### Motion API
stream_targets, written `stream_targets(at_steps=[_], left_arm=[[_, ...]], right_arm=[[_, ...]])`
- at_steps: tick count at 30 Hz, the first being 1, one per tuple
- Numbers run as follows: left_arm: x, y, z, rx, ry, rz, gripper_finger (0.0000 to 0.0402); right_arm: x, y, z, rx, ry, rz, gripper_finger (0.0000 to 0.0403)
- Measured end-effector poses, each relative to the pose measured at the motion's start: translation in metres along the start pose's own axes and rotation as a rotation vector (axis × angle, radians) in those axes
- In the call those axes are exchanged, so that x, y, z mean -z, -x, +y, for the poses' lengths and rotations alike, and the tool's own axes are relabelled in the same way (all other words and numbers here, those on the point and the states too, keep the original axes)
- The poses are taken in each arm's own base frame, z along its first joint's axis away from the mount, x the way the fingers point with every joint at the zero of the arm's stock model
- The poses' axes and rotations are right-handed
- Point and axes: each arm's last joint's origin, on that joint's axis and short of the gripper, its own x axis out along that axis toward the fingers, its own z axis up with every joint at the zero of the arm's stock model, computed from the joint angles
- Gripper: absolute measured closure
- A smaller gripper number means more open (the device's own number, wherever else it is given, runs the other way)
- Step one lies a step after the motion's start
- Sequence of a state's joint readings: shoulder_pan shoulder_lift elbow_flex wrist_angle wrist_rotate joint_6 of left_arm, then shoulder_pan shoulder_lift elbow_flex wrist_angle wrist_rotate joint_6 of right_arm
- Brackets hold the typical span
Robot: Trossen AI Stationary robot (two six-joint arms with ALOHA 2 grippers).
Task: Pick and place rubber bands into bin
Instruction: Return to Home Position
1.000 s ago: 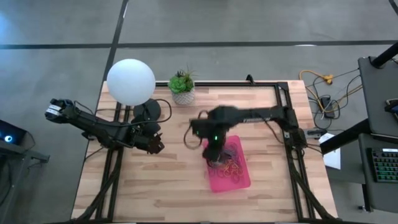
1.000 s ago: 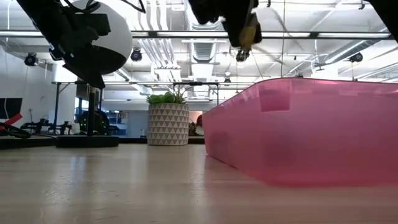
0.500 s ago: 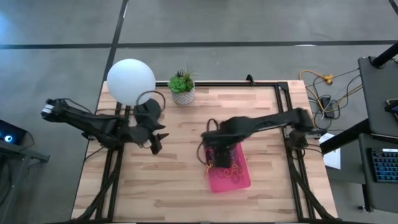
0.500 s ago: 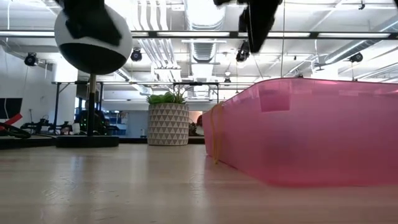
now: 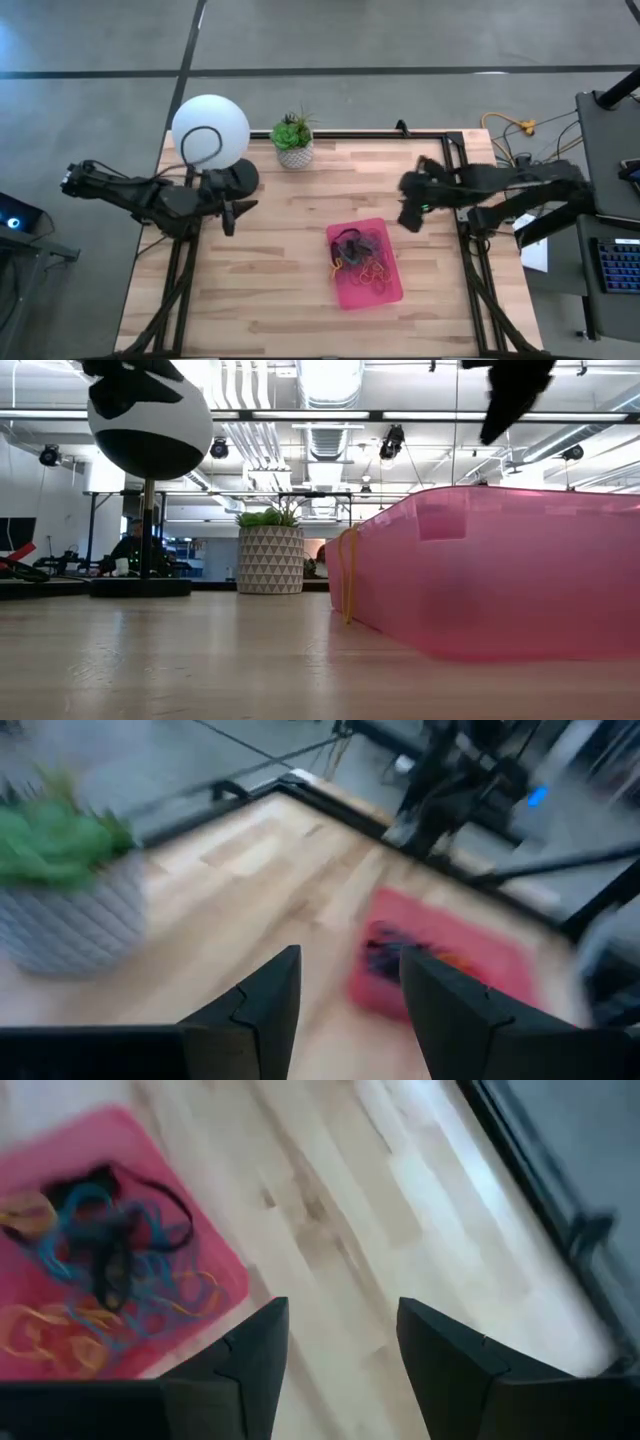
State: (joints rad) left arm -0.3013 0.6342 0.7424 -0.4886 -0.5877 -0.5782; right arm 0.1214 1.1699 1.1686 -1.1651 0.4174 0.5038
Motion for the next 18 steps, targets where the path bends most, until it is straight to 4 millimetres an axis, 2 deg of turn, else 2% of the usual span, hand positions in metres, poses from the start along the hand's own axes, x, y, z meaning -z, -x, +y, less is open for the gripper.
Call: stream_targets(at_steps=[2,4,7,10,13,18], left_arm=[[-0.001,0.003,0.001,0.045,0.124,0.003,0.0245],[0.000,0.002,-0.001,0.093,0.144,-0.011,0.0245],[-0.006,-0.002,-0.012,0.256,-0.053,-0.141,0.0245],[-0.006,-0.005,-0.013,0.348,-0.150,-0.327,0.0245],[0.007,-0.012,-0.012,0.420,-0.179,-0.417,0.0245],[0.046,-0.027,0.000,0.449,-0.080,-0.301,0.0245]], right_arm=[[0.011,0.011,-0.011,-0.023,-0.109,-0.032,0.0227],[0.020,0.022,-0.021,-0.066,-0.131,-0.104,0.0227],[0.032,0.036,-0.036,-0.159,-0.107,-0.292,0.0227],[0.047,0.042,-0.047,-0.313,-0.063,-0.476,0.0227],[0.065,0.036,-0.051,-0.458,-0.030,-0.611,0.0227],[0.100,0.012,-0.057,-0.507,-0.091,-0.631,0.0227]])
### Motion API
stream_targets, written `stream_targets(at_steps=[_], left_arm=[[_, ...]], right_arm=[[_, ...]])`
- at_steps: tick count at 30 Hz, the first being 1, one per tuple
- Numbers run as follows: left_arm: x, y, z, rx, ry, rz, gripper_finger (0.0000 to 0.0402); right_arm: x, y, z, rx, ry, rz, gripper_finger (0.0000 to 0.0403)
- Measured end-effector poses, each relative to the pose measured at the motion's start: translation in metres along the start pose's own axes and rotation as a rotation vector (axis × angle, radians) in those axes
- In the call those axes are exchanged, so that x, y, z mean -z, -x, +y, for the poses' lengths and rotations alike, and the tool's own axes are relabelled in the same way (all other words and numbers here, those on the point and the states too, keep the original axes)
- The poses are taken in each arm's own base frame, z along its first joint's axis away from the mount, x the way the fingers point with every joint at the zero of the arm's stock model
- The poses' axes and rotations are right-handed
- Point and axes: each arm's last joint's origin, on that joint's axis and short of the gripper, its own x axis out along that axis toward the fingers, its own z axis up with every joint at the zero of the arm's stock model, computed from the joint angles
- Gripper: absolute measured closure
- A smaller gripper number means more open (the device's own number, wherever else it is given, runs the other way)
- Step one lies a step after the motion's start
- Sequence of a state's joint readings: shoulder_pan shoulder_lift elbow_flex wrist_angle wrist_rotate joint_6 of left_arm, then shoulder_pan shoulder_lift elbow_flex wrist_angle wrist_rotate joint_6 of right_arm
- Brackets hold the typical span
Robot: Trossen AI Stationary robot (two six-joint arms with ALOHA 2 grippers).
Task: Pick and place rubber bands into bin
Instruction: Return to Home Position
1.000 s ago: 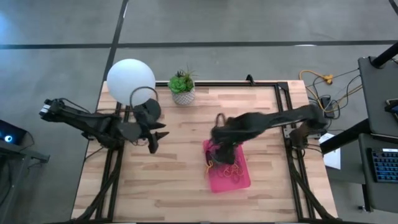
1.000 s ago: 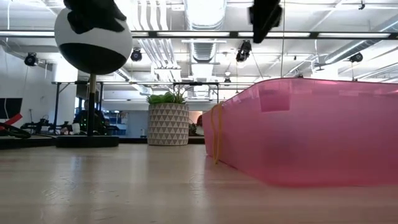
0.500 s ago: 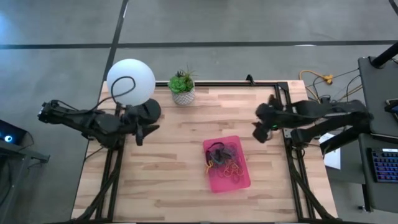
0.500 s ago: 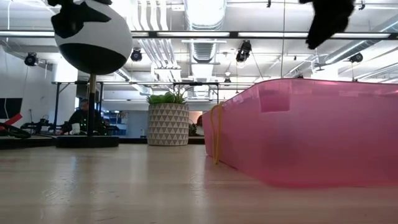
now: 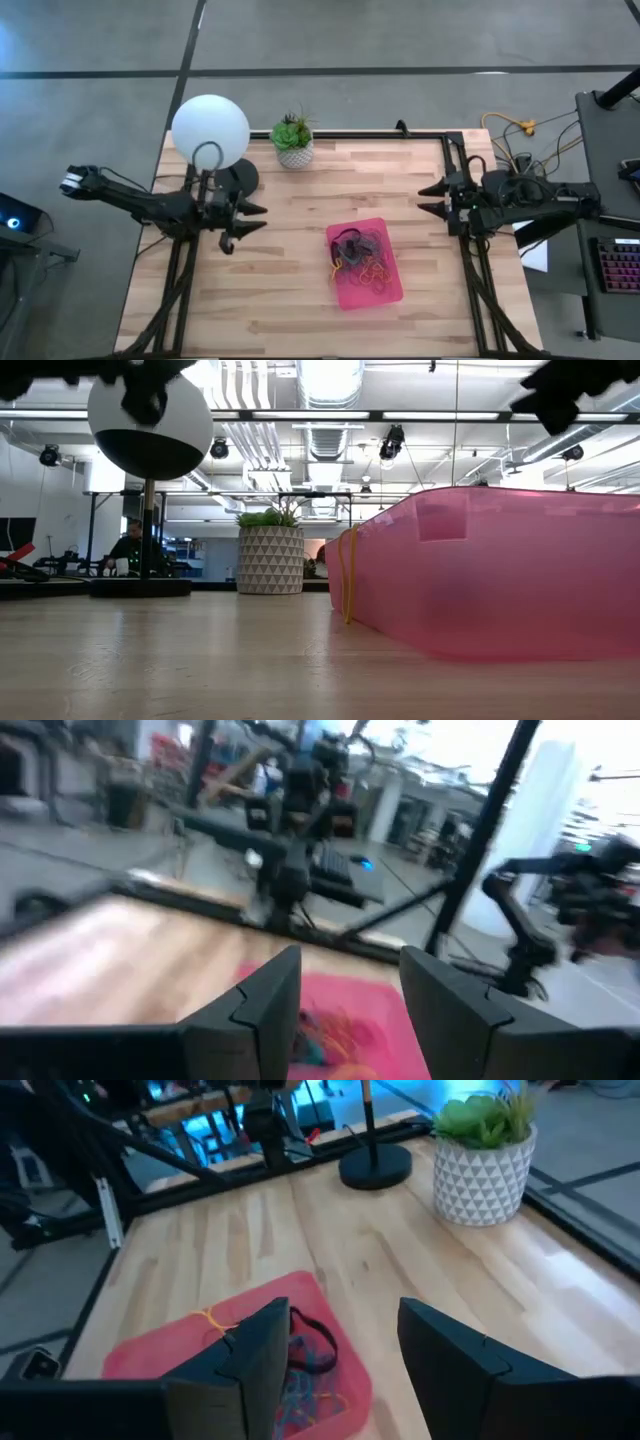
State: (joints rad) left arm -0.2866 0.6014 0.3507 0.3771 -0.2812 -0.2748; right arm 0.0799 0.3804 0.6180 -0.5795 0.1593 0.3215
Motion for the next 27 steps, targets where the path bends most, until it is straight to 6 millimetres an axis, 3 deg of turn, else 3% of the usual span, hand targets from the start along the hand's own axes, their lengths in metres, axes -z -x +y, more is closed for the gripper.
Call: stream_targets(at_steps=[6,11,14,20,27], left_arm=[[0.016,0.017,0.006,0.131,0.016,-0.033,0.0245],[0.023,0.037,0.013,0.164,-0.055,-0.072,0.0245],[0.030,0.048,0.019,0.147,-0.048,-0.065,0.0245],[0.051,0.064,0.028,0.228,0.010,-0.137,0.0245],[0.070,0.053,0.031,0.136,0.111,0.042,0.0245]], right_arm=[[0.027,0.014,-0.011,-0.032,-0.082,-0.079,0.0227],[0.036,0.036,-0.018,-0.074,-0.111,-0.214,0.0227],[0.036,0.039,-0.021,-0.003,-0.120,-0.222,0.0227],[0.042,0.030,-0.027,0.191,-0.195,-0.229,0.0227],[0.056,0.014,-0.022,-0.035,-0.162,-0.164,0.0227]])
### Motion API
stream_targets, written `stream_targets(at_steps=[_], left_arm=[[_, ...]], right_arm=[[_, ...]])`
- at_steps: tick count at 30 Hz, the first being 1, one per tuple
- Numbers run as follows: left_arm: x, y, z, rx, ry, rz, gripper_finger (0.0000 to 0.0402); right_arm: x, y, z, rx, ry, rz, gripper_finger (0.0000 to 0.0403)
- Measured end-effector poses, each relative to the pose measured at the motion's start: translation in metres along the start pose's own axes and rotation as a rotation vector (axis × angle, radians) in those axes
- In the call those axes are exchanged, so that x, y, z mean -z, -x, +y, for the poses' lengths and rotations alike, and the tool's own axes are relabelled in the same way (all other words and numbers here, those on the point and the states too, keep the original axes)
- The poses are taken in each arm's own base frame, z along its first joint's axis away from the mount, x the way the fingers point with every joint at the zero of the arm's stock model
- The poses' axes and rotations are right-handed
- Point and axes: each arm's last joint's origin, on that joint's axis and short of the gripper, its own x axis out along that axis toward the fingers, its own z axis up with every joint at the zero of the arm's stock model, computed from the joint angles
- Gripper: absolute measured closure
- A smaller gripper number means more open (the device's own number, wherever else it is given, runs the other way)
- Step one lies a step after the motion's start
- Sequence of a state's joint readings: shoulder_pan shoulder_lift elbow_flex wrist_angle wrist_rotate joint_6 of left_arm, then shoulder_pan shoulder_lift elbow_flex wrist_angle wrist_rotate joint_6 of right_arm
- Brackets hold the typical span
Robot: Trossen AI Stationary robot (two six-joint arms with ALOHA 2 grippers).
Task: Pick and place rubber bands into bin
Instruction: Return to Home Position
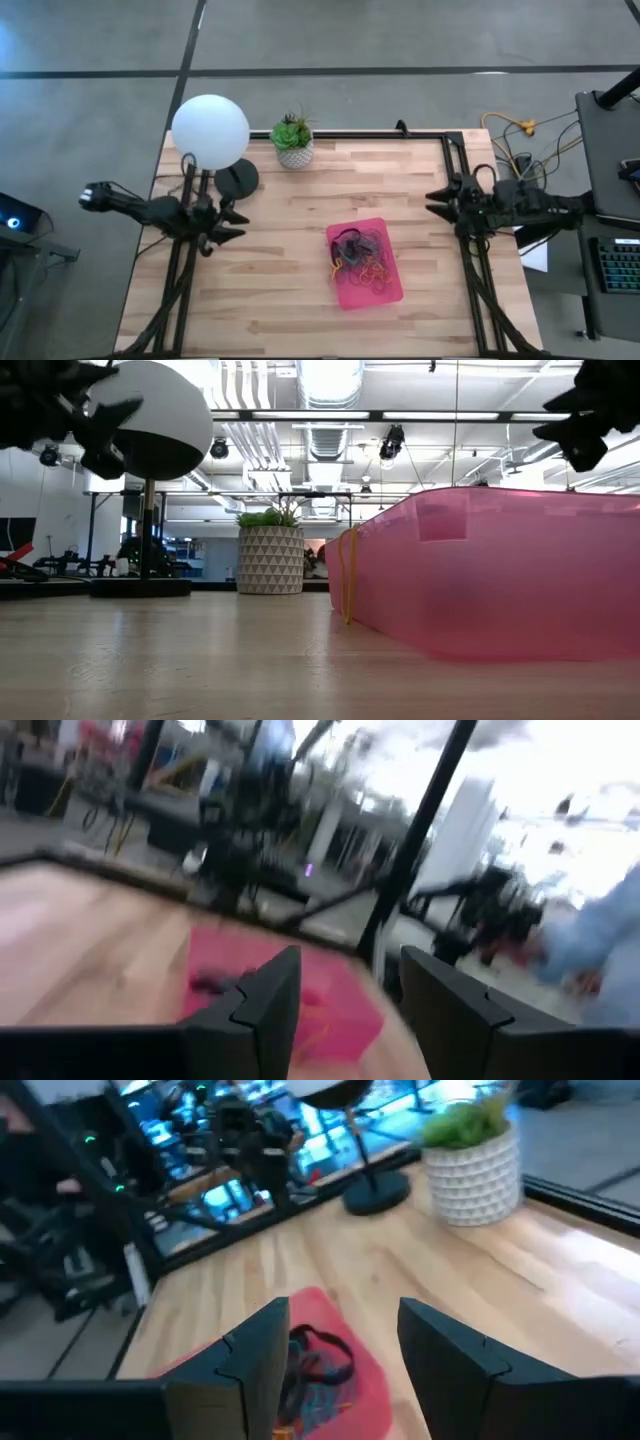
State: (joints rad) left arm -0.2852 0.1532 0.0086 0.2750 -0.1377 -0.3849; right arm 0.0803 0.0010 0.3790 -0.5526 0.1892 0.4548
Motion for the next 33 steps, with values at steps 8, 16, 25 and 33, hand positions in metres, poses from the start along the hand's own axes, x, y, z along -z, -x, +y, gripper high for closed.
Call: stream_targets(at_steps=[8,16,25,33], left_arm=[[0.013,-0.008,0.004,-0.050,-0.018,0.128,0.0245],[0.023,-0.012,0.007,-0.085,-0.031,0.216,0.0245],[0.031,-0.015,0.010,-0.113,-0.041,0.283,0.0245],[0.037,-0.017,0.013,-0.136,-0.050,0.341,0.0245]], right_arm=[[-0.003,-0.018,0.003,-0.026,-0.192,-0.164,0.0227],[0.019,-0.038,-0.004,0.039,-0.308,-0.078,0.0227],[0.035,-0.053,-0.008,-0.041,0.007,-0.295,0.0227],[0.057,-0.060,-0.010,-0.204,0.336,-0.117,0.0227]])
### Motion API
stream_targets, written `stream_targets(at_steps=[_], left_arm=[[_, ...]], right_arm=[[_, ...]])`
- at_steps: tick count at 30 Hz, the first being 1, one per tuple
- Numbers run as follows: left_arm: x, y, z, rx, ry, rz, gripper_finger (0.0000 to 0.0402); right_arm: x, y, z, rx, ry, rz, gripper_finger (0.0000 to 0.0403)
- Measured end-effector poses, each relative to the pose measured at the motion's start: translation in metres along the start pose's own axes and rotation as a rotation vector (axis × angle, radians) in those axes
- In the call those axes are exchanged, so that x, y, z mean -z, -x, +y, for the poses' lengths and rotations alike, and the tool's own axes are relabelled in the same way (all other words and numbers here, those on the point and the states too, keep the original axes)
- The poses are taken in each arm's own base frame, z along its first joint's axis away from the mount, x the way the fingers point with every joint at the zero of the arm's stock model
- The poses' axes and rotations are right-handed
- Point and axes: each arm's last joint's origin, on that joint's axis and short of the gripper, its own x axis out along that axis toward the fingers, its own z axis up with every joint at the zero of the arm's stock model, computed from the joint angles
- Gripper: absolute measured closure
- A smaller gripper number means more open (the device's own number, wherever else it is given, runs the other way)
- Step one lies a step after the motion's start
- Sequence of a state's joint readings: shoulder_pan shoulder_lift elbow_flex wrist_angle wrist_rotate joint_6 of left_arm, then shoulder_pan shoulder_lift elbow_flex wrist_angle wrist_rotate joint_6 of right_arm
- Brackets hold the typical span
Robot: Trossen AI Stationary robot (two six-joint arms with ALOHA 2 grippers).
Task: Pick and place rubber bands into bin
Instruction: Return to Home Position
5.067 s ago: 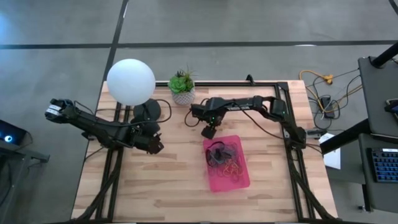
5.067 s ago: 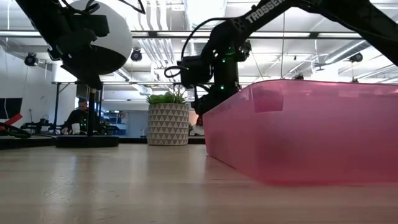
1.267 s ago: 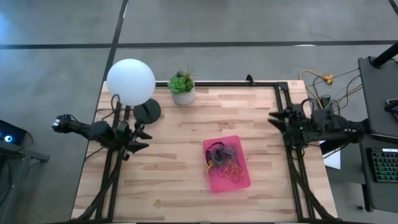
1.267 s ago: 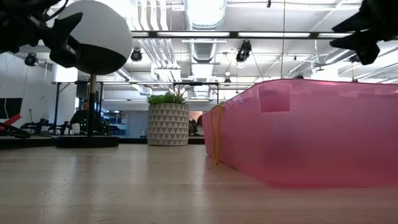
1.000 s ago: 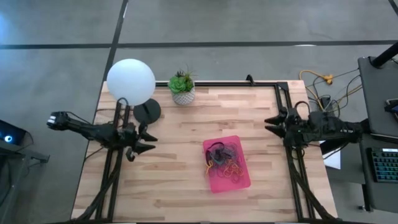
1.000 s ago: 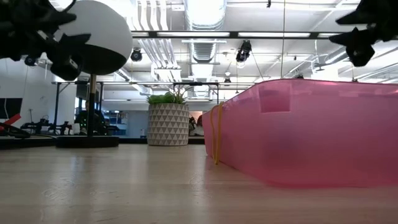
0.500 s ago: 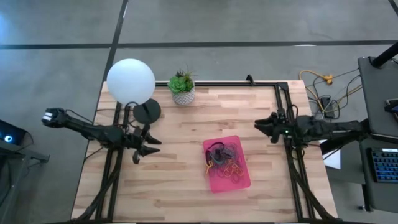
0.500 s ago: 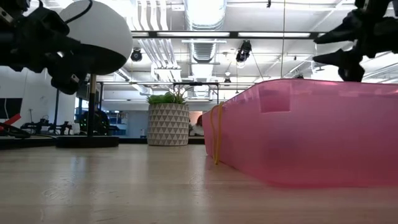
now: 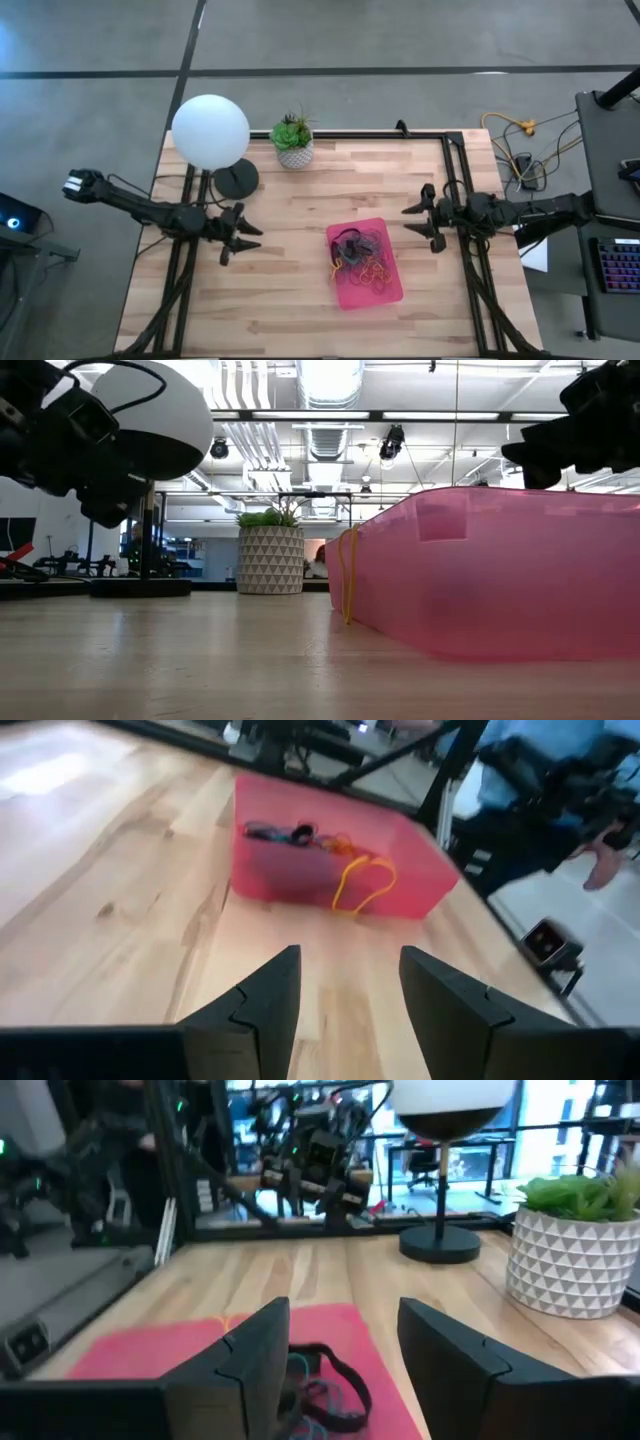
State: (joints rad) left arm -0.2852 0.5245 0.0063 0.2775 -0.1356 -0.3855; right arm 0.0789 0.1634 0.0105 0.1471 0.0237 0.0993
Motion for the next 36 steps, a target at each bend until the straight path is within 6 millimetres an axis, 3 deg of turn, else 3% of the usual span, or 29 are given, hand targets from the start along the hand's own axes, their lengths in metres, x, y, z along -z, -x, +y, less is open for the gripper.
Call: stream_targets(at_steps=[36], left_arm=[[0.040,-0.017,0.014,-0.148,-0.054,0.365,0.0245]], right_arm=[[0.004,-0.001,0.000,0.006,0.046,0.045,0.0227]])
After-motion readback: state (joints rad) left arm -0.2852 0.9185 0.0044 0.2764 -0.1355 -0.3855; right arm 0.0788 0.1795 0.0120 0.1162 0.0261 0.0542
